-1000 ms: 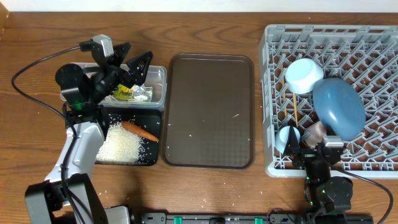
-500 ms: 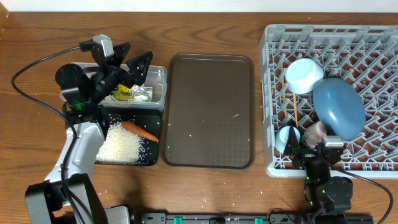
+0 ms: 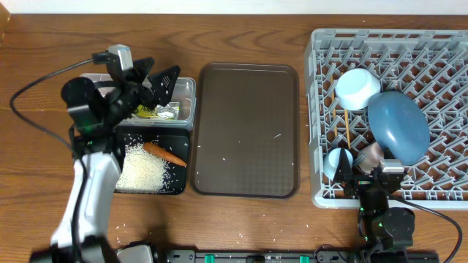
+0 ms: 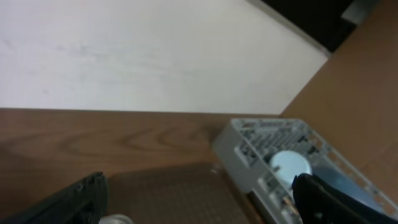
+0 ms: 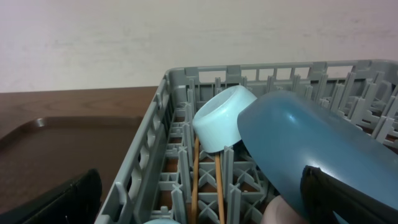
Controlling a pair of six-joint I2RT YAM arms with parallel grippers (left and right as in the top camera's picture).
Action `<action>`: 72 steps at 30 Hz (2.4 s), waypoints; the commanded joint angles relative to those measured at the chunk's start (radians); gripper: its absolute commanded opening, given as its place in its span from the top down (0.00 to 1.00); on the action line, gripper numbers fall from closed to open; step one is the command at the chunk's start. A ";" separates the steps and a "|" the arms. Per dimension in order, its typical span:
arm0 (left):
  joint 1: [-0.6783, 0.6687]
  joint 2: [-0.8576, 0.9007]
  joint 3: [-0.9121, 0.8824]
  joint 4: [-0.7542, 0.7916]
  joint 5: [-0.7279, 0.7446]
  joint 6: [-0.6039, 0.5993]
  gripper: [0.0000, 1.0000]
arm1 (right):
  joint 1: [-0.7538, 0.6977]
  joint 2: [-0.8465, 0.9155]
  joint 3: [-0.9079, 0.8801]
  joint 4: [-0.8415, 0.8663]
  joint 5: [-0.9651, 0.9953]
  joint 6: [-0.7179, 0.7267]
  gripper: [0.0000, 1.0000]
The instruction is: Sort waste into correct bins and load items into the dishwasher rack
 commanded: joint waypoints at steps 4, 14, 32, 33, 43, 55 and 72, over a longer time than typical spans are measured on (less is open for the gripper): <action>0.000 -0.285 0.006 -0.248 0.006 0.009 0.03 | -0.005 -0.006 -0.002 -0.003 0.014 0.012 0.01; -0.150 -0.743 0.006 -0.348 0.006 0.010 0.04 | -0.005 -0.006 -0.002 -0.003 0.014 0.012 0.01; -0.317 -1.173 -0.074 -0.618 0.006 0.010 0.03 | -0.005 -0.006 -0.002 -0.003 0.014 0.012 0.01; -0.317 -1.190 -0.095 -0.635 0.006 0.018 0.04 | -0.005 -0.006 -0.002 -0.003 0.013 0.012 0.01; -0.317 -1.342 -0.351 -0.640 -0.006 0.040 0.04 | -0.005 -0.006 -0.002 -0.003 0.013 0.012 0.01; -0.349 -1.340 -0.505 -0.639 -0.255 0.040 0.04 | -0.005 -0.006 -0.002 -0.003 0.014 0.012 0.01; -0.410 -1.340 -0.640 -0.279 -0.751 0.039 0.03 | -0.005 -0.006 -0.002 -0.003 0.013 0.012 0.01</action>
